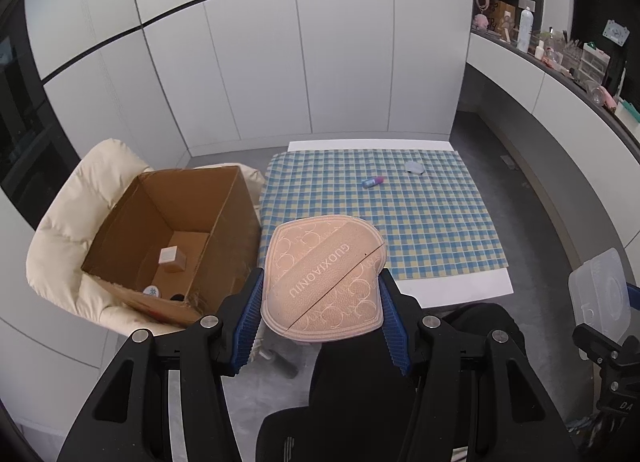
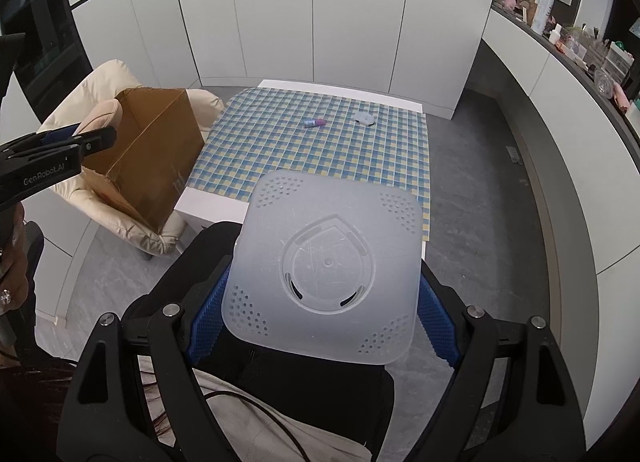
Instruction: Organize objects
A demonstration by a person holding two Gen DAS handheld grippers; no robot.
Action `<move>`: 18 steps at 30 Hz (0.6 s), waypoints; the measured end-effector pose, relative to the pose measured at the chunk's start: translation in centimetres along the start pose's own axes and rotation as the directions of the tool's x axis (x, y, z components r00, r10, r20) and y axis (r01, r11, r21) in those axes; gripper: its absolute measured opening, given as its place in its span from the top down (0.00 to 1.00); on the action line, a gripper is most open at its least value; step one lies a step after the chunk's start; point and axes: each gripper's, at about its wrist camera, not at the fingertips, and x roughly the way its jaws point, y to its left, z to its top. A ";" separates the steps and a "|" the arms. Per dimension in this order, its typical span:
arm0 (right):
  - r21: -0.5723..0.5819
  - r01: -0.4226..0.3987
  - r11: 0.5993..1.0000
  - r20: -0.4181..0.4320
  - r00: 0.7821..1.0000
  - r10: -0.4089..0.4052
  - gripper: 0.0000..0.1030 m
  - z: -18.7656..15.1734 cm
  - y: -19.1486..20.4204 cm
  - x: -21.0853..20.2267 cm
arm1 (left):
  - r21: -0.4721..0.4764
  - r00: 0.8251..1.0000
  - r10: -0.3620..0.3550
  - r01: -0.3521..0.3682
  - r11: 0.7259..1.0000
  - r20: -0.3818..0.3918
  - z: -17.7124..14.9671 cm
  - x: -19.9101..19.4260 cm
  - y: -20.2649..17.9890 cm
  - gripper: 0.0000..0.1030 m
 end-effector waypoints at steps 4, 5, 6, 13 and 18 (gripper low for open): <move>-0.010 0.002 1.000 0.009 1.000 -0.002 0.17 -0.3 0.5 -0.3 | -0.005 1.000 0.012 -0.012 1.000 0.010 -0.4 -0.6 0.3 0.47; -0.012 0.002 1.000 0.010 1.000 -0.002 0.17 -0.4 0.5 -0.4 | -0.006 1.000 0.012 -0.012 1.000 0.009 -0.6 -0.7 0.4 0.47; -0.013 0.002 1.000 0.009 1.000 -0.002 0.17 -0.5 0.6 -0.4 | -0.009 1.000 0.011 -0.011 1.000 0.006 -0.7 -0.7 0.5 0.47; -0.018 0.003 1.000 0.007 1.000 -0.003 0.17 -0.9 1.1 -0.6 | -0.015 1.000 0.019 -0.019 1.000 0.002 -1.3 -1.0 1.0 0.47; -0.014 -0.007 1.000 0.006 1.000 0.007 0.17 -0.9 1.4 -0.3 | -0.017 1.000 0.027 -0.027 0.999 -0.008 -1.6 -0.9 1.5 0.47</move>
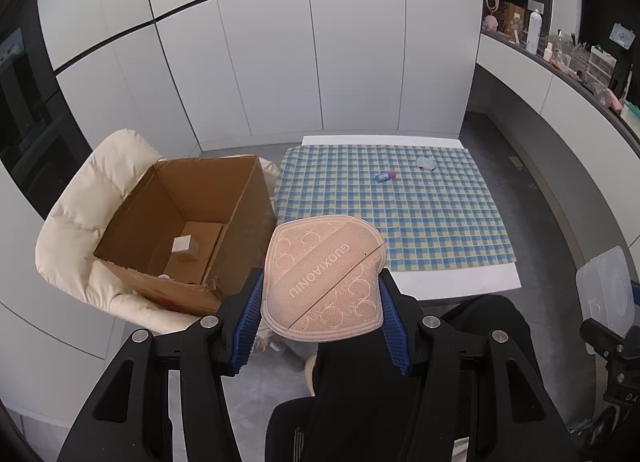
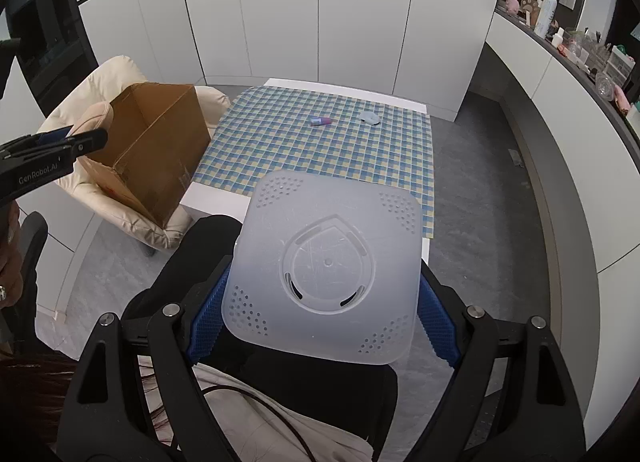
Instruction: Organize objects
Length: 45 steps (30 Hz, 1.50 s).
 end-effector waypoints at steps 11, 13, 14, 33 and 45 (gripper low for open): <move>-0.061 -0.037 0.997 0.001 0.999 0.037 0.17 1.0 2.4 1.0 | -0.059 1.000 0.016 -0.017 0.998 -0.026 -1.0 0.1 2.5 0.47; -0.077 -0.052 0.996 0.000 0.999 0.052 0.17 1.2 3.1 1.4 | -0.070 0.999 0.029 -0.031 0.997 -0.032 -1.4 0.0 3.3 0.47; -0.085 -0.060 0.995 -0.001 0.998 0.060 0.17 1.3 3.6 1.5 | -0.079 0.999 0.040 -0.042 0.996 -0.036 -1.7 -0.1 3.9 0.47; -0.325 -0.196 0.925 -0.036 0.980 0.194 0.17 3.5 14.9 3.0 | -0.308 0.976 0.191 -0.215 0.927 -0.107 -7.5 -2.1 15.1 0.47; -0.437 -0.232 0.869 -0.051 0.971 0.233 0.17 4.6 21.0 3.6 | -0.409 0.957 0.239 -0.288 0.866 -0.166 -11.1 -2.6 20.4 0.47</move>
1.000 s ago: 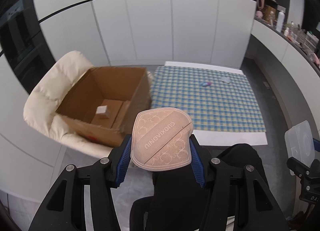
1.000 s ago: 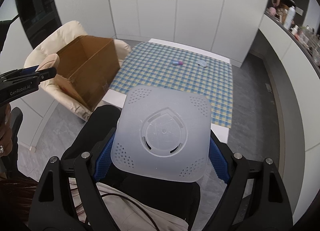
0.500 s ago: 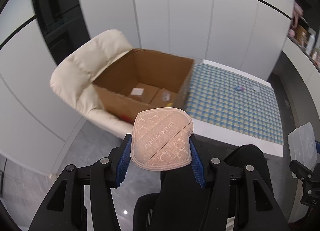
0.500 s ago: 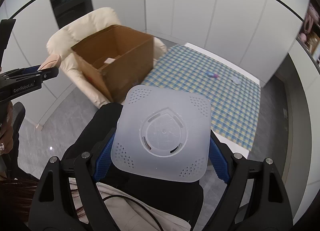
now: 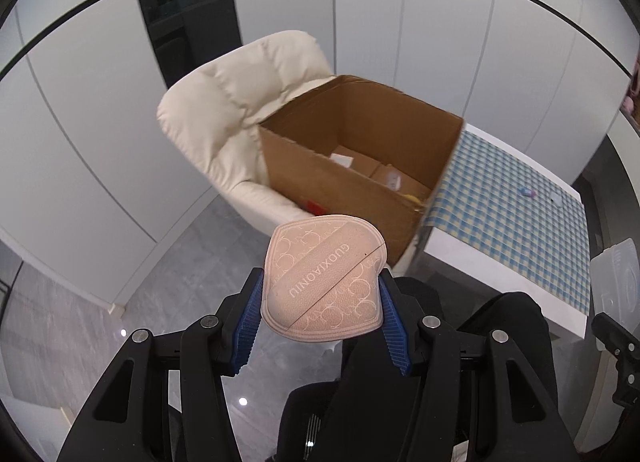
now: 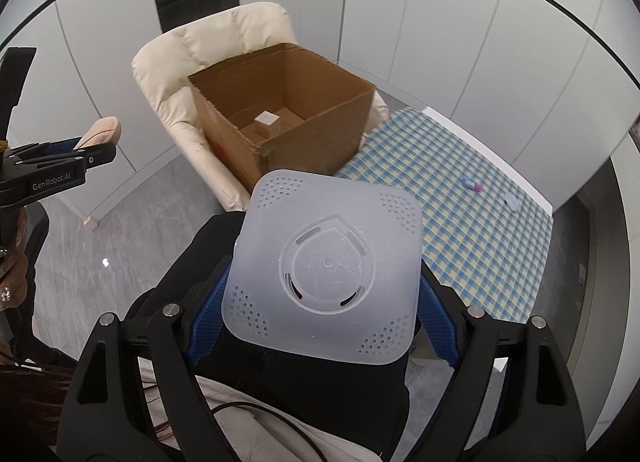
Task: Organize objects
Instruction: 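Move both tools over the cardboard box holding the sponge and clear container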
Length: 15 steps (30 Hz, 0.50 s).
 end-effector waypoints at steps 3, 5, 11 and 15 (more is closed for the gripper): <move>-0.023 -0.012 1.000 0.005 1.000 0.012 0.17 0.7 0.8 0.4 | -0.022 1.000 0.012 -0.012 1.000 -0.003 -0.1 0.1 1.0 0.47; -0.029 -0.021 0.999 0.003 1.000 0.021 0.17 1.1 1.0 0.7 | -0.030 1.000 0.019 -0.020 0.999 -0.008 -0.1 0.3 1.3 0.47; -0.056 -0.048 0.997 -0.016 0.999 0.047 0.17 2.1 1.7 2.3 | -0.079 0.999 0.025 -0.027 0.997 -0.026 0.6 1.2 2.4 0.47; -0.067 -0.051 0.996 -0.029 0.998 0.050 0.17 2.9 1.8 3.3 | -0.099 0.999 0.023 -0.026 0.995 -0.033 1.4 2.3 2.6 0.47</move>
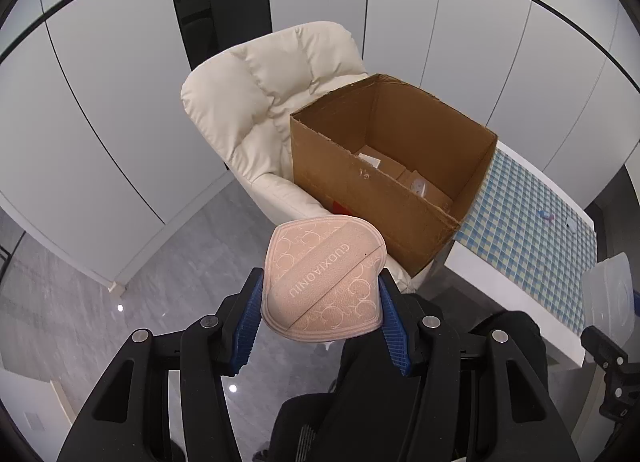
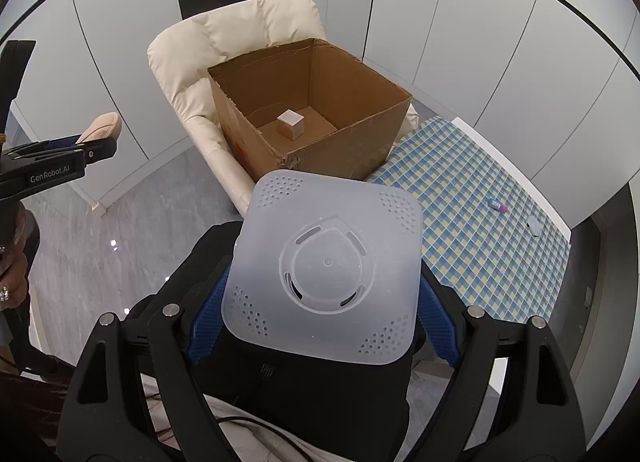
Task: Organize objects
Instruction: 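Move both tools over the cardboard box holding the sponge and clear container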
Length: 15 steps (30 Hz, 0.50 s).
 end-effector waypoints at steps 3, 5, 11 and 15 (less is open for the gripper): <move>-0.001 -0.006 1.000 -0.013 1.000 0.006 0.17 0.7 -0.2 0.7 | -0.004 1.000 -0.007 0.007 1.000 -0.008 0.6 0.7 -0.4 0.47; -0.002 -0.007 1.000 -0.022 1.000 0.007 0.17 1.2 -0.4 1.4 | -0.003 1.000 -0.012 0.012 1.000 -0.009 1.0 1.1 -0.9 0.47; -0.001 -0.003 1.000 -0.033 0.999 0.003 0.17 2.7 -1.1 2.8 | 0.001 1.000 -0.024 0.024 1.000 0.001 3.2 2.2 -2.2 0.47; 0.000 0.009 1.000 -0.039 0.999 -0.009 0.17 3.9 -1.7 3.9 | 0.005 0.999 -0.033 0.033 0.999 0.010 4.7 3.1 -3.1 0.47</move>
